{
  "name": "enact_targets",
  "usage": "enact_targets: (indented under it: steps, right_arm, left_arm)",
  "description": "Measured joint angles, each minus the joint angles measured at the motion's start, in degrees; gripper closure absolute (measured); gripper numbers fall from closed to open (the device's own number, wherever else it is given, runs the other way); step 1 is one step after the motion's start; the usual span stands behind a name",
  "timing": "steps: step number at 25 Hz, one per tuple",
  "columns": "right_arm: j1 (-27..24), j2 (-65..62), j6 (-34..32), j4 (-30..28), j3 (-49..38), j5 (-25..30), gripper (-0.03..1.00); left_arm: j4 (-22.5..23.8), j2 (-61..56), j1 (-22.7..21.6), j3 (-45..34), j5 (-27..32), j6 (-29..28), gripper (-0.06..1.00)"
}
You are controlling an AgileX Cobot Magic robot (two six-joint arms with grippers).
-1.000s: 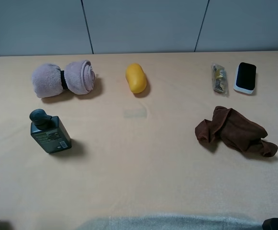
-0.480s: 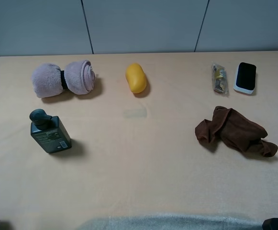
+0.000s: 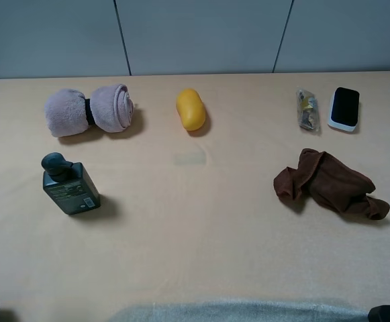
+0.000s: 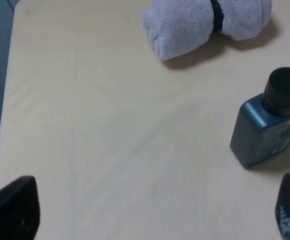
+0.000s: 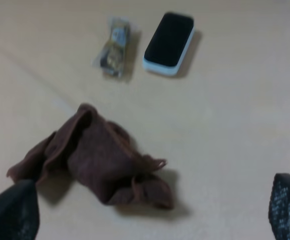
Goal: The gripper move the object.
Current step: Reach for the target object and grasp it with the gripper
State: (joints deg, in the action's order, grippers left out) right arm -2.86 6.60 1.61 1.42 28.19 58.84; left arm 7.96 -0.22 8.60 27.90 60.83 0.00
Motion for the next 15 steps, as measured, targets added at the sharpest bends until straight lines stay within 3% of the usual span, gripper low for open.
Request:
enact_targets:
  steps: [7,15]
  right_arm:
    - [0.0,7.2,1.32,2.46,0.79,0.0,0.28]
    - [0.0,17.35,3.18,2.84,9.06,0.0,0.28]
  left_arm:
    - [0.0,0.0,0.0,0.0,0.0,0.0,0.01]
    - [0.0,0.0,0.0,0.0,0.0,0.0,0.01]
